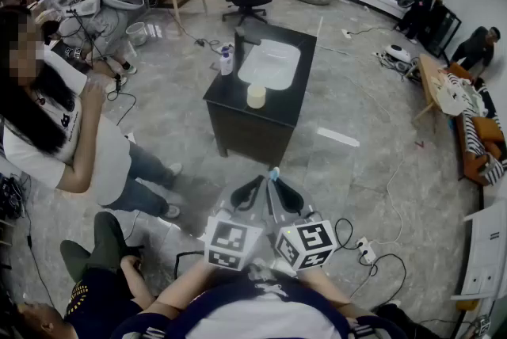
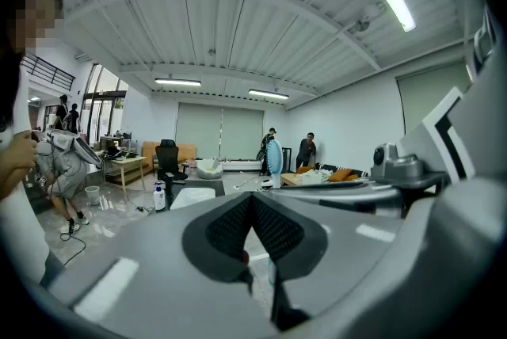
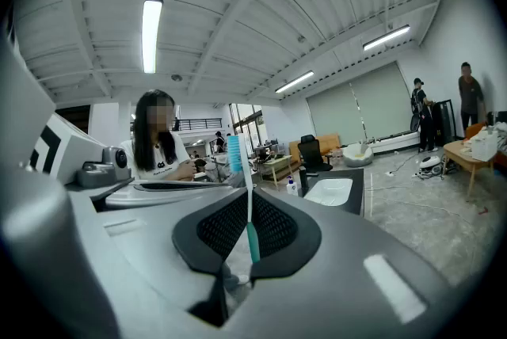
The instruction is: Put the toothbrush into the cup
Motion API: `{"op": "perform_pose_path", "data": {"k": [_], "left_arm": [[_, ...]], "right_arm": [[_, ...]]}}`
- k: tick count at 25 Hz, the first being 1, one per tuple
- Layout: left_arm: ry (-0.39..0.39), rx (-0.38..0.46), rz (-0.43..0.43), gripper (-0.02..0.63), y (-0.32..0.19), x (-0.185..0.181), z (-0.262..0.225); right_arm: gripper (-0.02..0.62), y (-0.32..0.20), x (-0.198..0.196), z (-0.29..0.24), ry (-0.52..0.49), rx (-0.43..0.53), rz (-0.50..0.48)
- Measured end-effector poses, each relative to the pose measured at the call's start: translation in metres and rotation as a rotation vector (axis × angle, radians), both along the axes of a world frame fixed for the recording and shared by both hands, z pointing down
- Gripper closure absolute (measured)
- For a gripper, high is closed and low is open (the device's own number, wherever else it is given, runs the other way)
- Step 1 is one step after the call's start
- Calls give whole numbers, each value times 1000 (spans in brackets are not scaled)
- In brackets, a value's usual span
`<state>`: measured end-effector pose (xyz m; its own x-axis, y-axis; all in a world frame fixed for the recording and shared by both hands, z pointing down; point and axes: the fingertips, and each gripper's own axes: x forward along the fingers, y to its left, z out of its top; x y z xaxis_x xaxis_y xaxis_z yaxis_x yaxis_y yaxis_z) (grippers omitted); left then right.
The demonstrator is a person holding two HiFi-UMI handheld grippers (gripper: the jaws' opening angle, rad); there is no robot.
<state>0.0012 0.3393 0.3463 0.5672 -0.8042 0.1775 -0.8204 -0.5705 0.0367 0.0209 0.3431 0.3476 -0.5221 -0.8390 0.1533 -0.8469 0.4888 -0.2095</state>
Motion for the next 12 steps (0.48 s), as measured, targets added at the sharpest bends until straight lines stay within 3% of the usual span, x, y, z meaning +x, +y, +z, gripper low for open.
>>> {"op": "perform_pose_path", "data": {"k": [12], "left_arm": [[-2, -7, -5, 607, 7, 18, 2]], "right_arm": [[578, 7, 18, 3, -13, -15, -1]]}}
